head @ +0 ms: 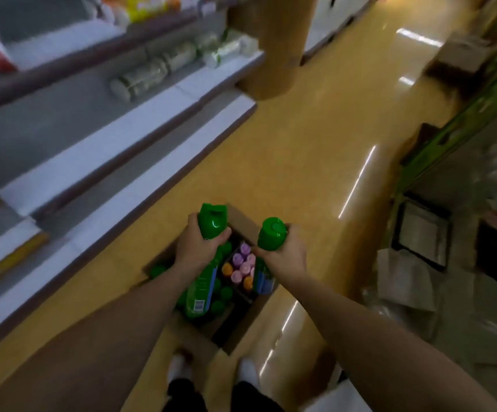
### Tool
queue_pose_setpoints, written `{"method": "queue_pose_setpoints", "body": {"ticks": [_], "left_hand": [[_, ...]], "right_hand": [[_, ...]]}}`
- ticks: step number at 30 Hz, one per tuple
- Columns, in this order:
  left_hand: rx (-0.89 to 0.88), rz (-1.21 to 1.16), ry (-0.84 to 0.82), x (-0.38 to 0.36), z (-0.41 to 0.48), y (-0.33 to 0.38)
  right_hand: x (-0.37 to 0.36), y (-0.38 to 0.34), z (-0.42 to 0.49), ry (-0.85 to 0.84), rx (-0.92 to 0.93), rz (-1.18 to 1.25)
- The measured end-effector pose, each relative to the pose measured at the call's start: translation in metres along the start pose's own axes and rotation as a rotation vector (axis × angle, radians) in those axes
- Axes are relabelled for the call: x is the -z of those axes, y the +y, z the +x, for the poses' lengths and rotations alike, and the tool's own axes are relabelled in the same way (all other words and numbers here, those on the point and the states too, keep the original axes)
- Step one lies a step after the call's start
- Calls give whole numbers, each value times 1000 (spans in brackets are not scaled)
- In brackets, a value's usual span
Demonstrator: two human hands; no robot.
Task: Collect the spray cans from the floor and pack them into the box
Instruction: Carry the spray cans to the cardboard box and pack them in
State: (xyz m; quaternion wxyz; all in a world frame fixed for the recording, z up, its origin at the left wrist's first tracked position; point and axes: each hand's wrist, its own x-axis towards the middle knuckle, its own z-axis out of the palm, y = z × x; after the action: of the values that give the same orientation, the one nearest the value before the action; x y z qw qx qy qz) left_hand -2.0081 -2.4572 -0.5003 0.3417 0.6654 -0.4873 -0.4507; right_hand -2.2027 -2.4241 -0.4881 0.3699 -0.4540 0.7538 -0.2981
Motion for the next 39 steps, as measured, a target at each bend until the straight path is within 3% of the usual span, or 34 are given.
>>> {"method": "queue_pose_setpoints", "body": {"ticks": [12,17,25,32,39], "left_hand": [[224,27,16,-35,-24,-205],[234,10,106,-54,-27,-251],[249,38,117,-70,-14,-310],[183,98,93,-85,2,-359],[-53,219,-33,-111,24,-371]], "right_hand": [[-126,167,-2,-144,-127,-121],[-156,219,-1,-143,-241,-85],[-201,256,14,-70,-308,-10],[-236,299,43,-161,-268,-73],[-267,339,80,-315,-133,-358]]}}
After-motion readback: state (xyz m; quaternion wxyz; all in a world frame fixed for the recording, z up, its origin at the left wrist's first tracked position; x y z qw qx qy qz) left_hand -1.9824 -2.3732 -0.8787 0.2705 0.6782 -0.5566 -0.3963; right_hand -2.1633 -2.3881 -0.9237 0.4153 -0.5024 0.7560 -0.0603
